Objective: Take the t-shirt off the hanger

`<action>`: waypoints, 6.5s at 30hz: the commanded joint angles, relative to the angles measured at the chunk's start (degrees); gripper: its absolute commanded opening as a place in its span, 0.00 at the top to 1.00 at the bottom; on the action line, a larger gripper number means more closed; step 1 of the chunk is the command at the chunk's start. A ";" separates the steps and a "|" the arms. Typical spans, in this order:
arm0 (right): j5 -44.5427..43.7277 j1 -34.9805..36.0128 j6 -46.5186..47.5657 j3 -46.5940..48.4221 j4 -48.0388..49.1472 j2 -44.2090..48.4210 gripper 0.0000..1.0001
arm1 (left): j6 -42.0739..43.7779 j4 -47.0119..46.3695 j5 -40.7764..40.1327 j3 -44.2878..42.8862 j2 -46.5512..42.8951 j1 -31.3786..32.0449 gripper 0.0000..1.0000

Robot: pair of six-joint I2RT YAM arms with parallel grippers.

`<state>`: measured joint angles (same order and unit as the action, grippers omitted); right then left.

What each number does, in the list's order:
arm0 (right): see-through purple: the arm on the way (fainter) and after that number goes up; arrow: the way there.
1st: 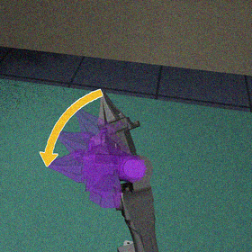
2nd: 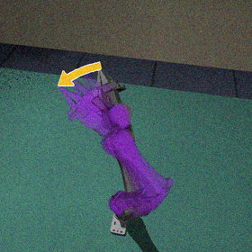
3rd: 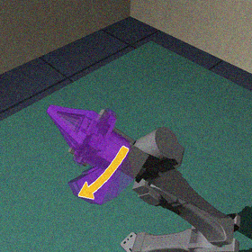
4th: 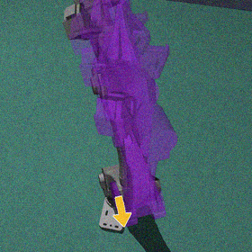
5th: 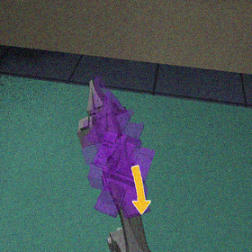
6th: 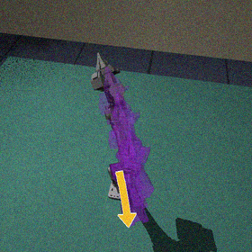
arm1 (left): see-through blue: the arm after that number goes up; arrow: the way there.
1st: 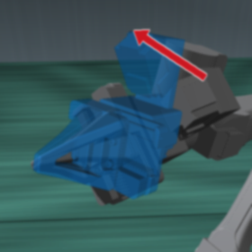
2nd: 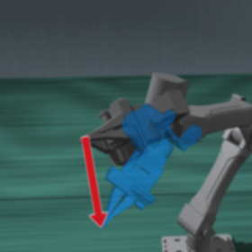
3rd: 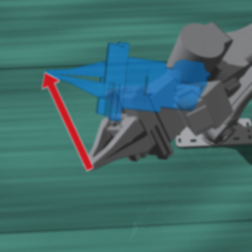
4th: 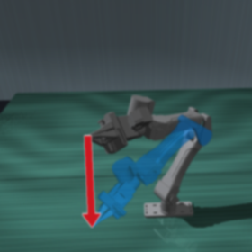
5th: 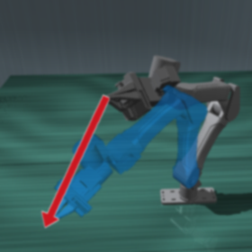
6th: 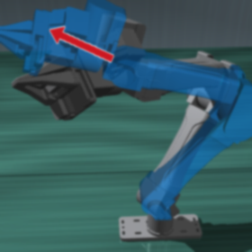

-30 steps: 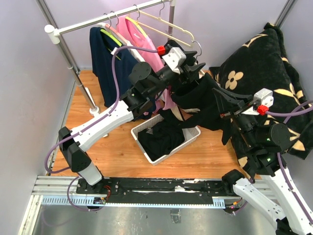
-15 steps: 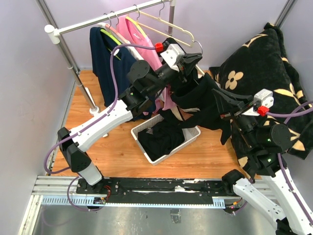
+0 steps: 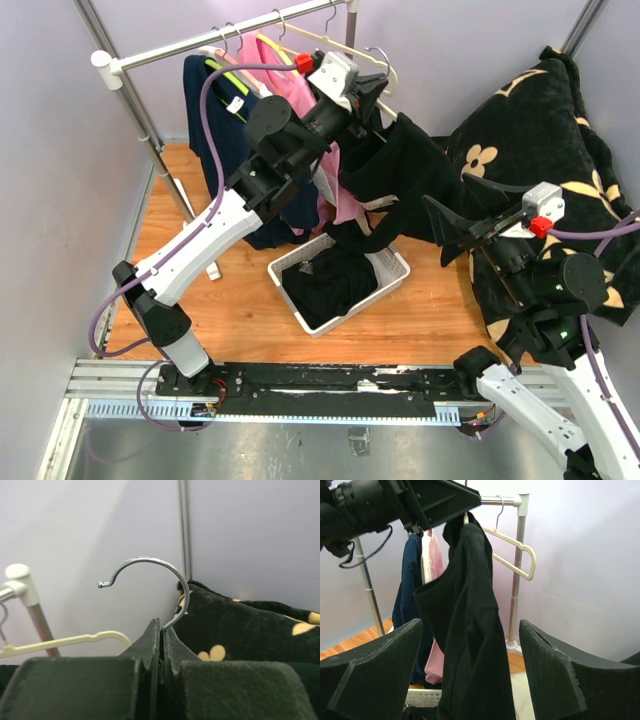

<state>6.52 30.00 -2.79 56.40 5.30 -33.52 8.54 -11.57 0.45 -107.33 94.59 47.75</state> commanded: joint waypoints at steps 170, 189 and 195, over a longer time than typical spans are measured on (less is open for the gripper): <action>4.88 0.89 -2.56 7.17 -8.19 -9.14 0.94 | 10.87 -1.00 -22.52 8.49 -5.64 14.56 1.00; 2.65 0.94 -1.57 5.48 -6.82 -6.36 0.99 | 11.12 2.18 -21.60 6.83 -5.40 14.57 0.66; -0.25 0.94 -0.85 4.71 -6.51 -5.45 0.99 | 10.35 -0.15 -21.45 13.26 -9.94 14.51 0.43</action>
<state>9.32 30.02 -5.06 61.36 -3.88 -40.32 19.22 -9.04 -21.71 -97.38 88.92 61.76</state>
